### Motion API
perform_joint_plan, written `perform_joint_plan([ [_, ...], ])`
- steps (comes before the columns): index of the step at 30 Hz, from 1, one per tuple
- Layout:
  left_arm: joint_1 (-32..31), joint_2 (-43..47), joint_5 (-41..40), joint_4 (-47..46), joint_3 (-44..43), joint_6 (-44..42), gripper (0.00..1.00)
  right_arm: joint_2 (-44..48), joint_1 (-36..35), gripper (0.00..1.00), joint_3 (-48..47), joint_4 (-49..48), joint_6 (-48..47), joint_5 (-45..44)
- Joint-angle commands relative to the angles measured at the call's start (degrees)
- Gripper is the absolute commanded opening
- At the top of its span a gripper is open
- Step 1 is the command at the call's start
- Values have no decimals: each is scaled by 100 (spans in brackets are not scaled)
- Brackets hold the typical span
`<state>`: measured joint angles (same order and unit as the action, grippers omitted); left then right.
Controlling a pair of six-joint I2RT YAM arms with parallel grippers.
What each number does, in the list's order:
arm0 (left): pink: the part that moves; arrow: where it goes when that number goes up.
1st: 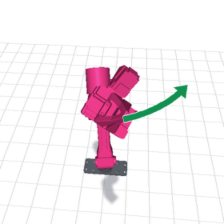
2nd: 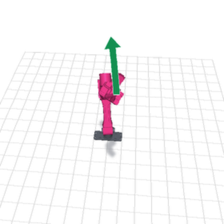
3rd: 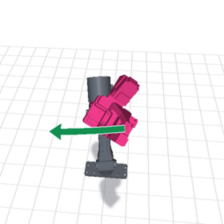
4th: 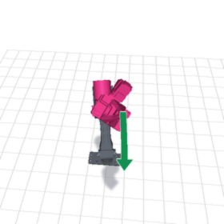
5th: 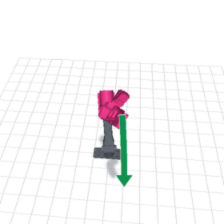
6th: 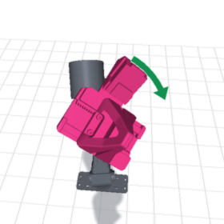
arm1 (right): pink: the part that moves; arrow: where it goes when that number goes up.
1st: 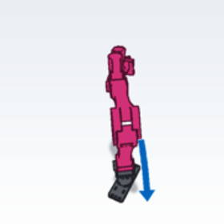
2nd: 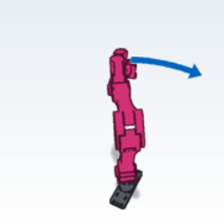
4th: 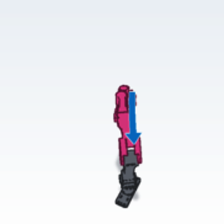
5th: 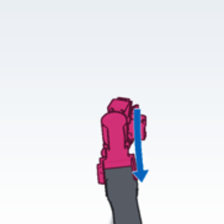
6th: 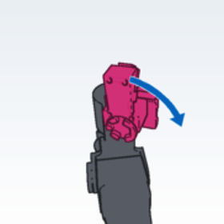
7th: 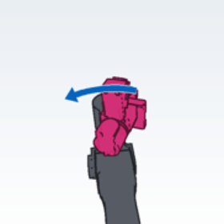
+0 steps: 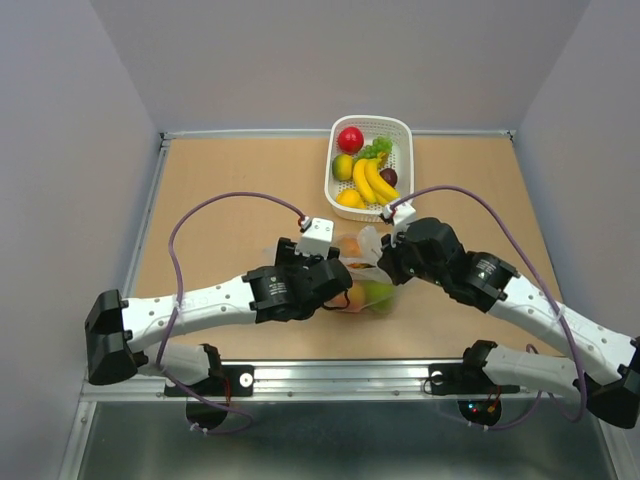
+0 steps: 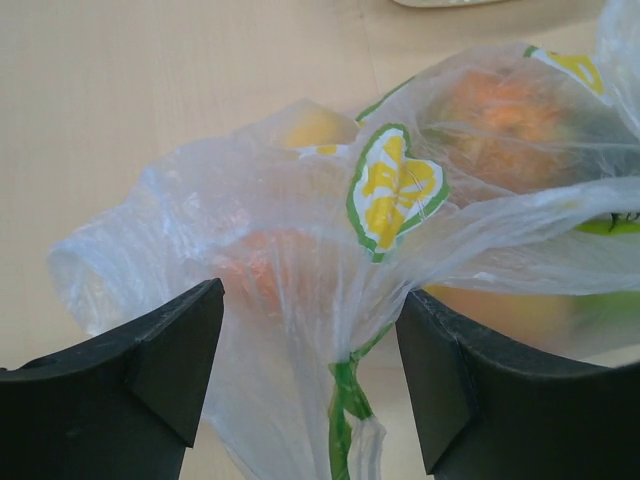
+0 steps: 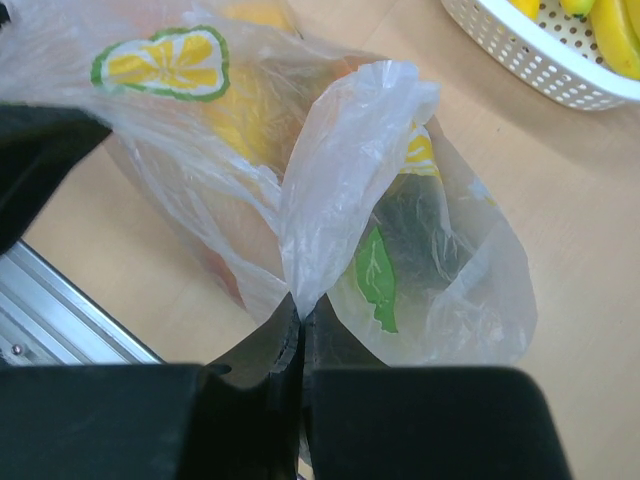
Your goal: Untie the knot of the plastic bag and take out the fruit
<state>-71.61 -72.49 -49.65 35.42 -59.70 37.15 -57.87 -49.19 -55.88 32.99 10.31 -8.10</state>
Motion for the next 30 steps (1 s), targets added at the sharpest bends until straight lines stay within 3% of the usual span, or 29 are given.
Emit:
perform_joint_plan([
  [1,200,366,-432,-192,-270,-49,78,363,-21,0,287,-65,68,-16],
  [15,1342,1332,1087,-1010,-138,-1130,75,733,-29,0,683,-83,226,-52],
  [17,1518,1456,1211,-1046,-208,-1271,70,681,-21,1,683,-91,252,-34],
  [22,1905,1212,1273,-1019,-244,-1534,45,662,-29,1,675,-126,358,-7],
  [26,2186,931,1563,-1186,-121,-1754,36,820,-21,1,718,-179,629,-148],
  [30,2757,622,1126,-1046,-304,-1930,13,1128,-21,1,894,-223,1148,-718],
])
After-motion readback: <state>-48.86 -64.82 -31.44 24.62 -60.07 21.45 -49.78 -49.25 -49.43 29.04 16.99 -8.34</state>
